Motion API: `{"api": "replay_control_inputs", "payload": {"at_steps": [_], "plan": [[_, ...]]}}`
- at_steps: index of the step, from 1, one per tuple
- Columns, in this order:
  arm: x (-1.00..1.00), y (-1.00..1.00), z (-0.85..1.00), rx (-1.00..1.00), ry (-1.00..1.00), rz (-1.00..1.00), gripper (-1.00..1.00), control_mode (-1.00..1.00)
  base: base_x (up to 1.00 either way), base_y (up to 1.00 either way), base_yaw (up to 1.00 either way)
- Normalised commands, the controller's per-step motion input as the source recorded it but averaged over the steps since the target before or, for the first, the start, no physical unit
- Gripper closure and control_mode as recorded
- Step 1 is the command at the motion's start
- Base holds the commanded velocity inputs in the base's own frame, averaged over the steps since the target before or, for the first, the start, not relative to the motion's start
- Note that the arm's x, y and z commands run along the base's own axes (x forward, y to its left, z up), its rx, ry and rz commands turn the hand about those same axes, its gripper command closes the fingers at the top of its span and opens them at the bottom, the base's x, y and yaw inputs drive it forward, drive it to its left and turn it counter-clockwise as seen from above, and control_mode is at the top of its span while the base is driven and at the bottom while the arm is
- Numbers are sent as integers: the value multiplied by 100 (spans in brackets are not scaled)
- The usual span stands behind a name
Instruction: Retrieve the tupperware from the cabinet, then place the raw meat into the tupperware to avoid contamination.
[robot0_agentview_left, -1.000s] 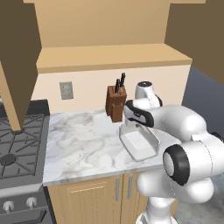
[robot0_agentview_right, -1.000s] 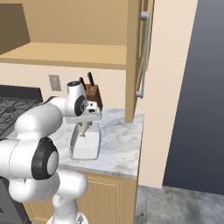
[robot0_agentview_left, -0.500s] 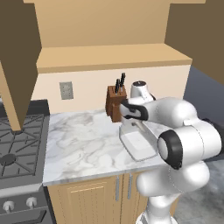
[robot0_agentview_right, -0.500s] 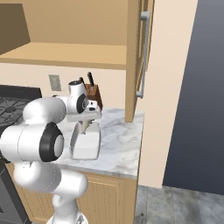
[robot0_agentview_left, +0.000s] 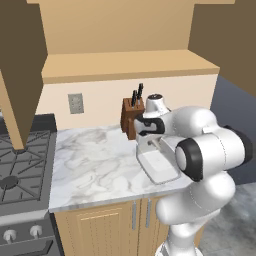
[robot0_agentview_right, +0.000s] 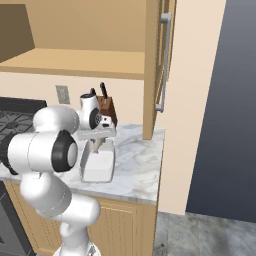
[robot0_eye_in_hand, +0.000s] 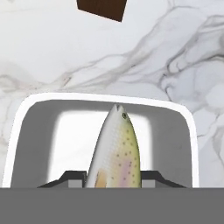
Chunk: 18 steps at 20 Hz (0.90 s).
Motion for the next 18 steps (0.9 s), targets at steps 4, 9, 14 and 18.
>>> {"api": "replay_control_inputs", "payload": {"at_steps": [4,9,14,18], "plan": [[0,0,-23,0,0,0,100,-100,0,0,0],[0,0,-13,0,0,0,100,-100,0,0,0],[2,0,-2,0,0,0,-100,-100,0,0,0],[5,0,0,0,0,0,-100,-100,0,0,0]]}}
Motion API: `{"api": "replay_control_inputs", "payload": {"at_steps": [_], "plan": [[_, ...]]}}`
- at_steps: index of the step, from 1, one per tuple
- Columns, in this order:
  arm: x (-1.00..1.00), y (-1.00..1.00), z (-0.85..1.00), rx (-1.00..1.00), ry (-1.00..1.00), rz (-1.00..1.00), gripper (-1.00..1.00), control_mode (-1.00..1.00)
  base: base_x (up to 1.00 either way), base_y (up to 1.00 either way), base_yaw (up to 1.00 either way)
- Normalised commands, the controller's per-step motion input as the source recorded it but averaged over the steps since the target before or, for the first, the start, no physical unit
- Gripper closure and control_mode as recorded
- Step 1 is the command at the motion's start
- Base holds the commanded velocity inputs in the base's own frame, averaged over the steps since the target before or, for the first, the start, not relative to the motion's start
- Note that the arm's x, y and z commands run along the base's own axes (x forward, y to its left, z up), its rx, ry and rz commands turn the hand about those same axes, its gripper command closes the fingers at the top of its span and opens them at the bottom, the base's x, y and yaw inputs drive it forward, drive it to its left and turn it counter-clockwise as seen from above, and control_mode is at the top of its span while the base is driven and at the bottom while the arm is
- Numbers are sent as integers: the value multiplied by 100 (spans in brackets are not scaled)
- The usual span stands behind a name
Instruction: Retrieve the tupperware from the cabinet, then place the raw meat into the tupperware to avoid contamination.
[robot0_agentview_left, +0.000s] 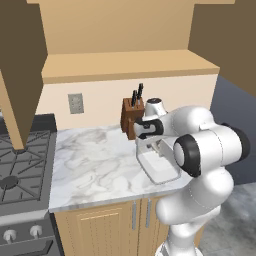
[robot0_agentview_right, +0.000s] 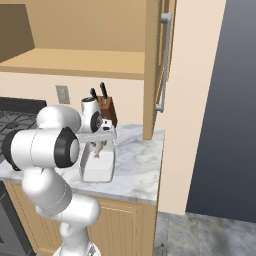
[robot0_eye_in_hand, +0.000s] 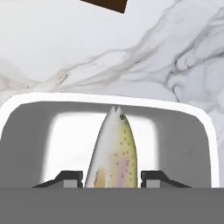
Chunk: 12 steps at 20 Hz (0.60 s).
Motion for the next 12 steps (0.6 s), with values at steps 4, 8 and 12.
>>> {"api": "replay_control_inputs", "payload": {"at_steps": [4,8,12], "plan": [[1,0,2,0,0,0,-100,-100,0,0,0],[-3,-2,9,1,-2,0,-100,-100,0,0,0],[-34,0,34,1,-8,0,-100,-100,0,0,0]]}}
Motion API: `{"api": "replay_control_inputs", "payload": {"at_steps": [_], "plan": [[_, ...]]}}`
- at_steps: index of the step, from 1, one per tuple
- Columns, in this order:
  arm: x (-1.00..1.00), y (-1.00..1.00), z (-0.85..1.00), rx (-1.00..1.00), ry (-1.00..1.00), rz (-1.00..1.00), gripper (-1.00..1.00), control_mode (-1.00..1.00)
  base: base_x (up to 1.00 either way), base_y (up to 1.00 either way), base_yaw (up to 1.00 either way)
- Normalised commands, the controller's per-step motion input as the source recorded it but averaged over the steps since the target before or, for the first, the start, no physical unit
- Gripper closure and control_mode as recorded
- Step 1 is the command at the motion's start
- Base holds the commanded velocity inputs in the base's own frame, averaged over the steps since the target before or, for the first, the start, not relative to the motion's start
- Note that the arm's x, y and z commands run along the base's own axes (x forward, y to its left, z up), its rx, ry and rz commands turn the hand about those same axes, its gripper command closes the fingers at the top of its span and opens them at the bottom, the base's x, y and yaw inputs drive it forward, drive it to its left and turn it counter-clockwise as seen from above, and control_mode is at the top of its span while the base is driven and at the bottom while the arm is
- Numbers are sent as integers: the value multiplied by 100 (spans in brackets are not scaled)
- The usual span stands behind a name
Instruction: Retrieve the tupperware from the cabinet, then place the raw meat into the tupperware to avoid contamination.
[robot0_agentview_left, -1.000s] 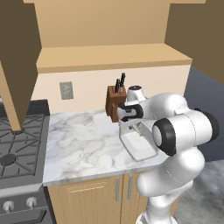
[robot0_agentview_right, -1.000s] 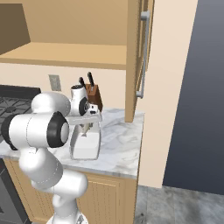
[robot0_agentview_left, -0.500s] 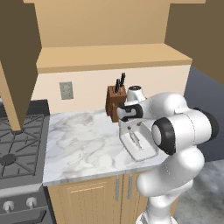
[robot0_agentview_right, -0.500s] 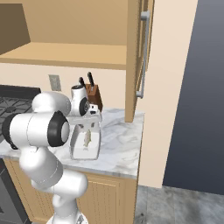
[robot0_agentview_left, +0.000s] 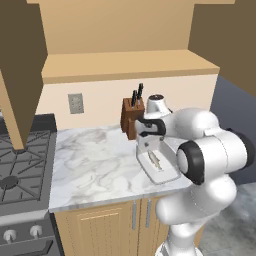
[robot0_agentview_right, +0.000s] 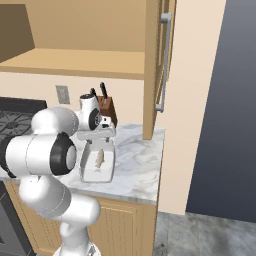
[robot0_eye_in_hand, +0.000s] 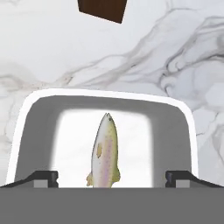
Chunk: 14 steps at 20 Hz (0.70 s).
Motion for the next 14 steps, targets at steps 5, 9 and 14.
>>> {"api": "replay_control_inputs", "payload": {"at_steps": [5,9,14], "plan": [[-55,6,42,0,-12,0,-100,-100,0,0,0],[-78,4,27,0,-20,0,-100,-100,0,0,0],[-94,-1,11,0,-29,2,-100,-100,0,0,0]]}}
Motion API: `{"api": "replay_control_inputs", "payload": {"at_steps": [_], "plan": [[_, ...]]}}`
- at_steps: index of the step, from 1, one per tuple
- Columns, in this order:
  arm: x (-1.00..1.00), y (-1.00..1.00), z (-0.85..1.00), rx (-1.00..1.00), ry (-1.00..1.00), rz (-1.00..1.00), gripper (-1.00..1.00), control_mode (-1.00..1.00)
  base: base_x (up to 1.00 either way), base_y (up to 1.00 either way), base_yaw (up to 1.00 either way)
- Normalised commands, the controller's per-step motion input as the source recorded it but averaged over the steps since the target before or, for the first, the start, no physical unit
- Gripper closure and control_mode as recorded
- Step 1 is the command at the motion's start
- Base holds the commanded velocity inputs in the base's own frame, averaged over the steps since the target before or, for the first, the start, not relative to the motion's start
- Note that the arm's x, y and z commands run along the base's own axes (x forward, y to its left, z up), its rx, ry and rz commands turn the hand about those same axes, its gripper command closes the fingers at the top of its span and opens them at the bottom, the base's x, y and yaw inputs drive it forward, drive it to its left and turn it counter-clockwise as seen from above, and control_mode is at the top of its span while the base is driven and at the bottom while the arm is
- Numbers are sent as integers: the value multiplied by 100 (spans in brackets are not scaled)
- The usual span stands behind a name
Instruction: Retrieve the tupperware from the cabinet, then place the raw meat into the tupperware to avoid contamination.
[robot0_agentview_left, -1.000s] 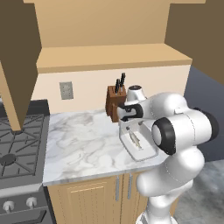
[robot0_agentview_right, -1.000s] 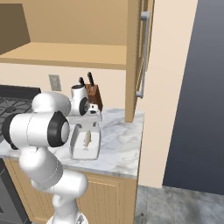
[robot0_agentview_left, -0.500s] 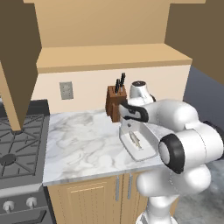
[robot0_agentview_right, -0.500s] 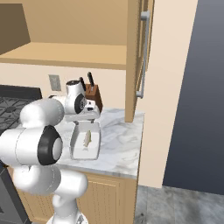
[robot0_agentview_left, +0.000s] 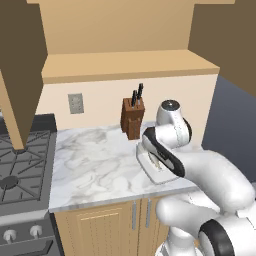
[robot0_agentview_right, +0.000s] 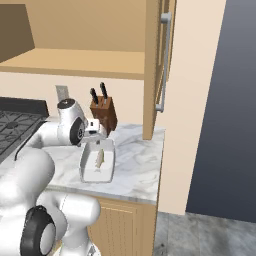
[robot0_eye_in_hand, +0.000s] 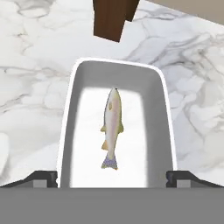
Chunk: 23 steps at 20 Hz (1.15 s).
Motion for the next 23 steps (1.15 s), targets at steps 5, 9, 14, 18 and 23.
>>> {"api": "replay_control_inputs", "payload": {"at_steps": [5,9,14,18,23], "plan": [[-81,0,14,-1,-39,1,-100,-100,0,0,0],[-70,2,31,-1,-41,1,-100,-100,0,0,0],[-68,6,46,0,-40,0,-100,-100,0,0,0],[-63,0,46,0,-44,0,-100,-100,0,0,0],[-51,7,15,-4,-31,4,-100,-100,0,0,0]]}}
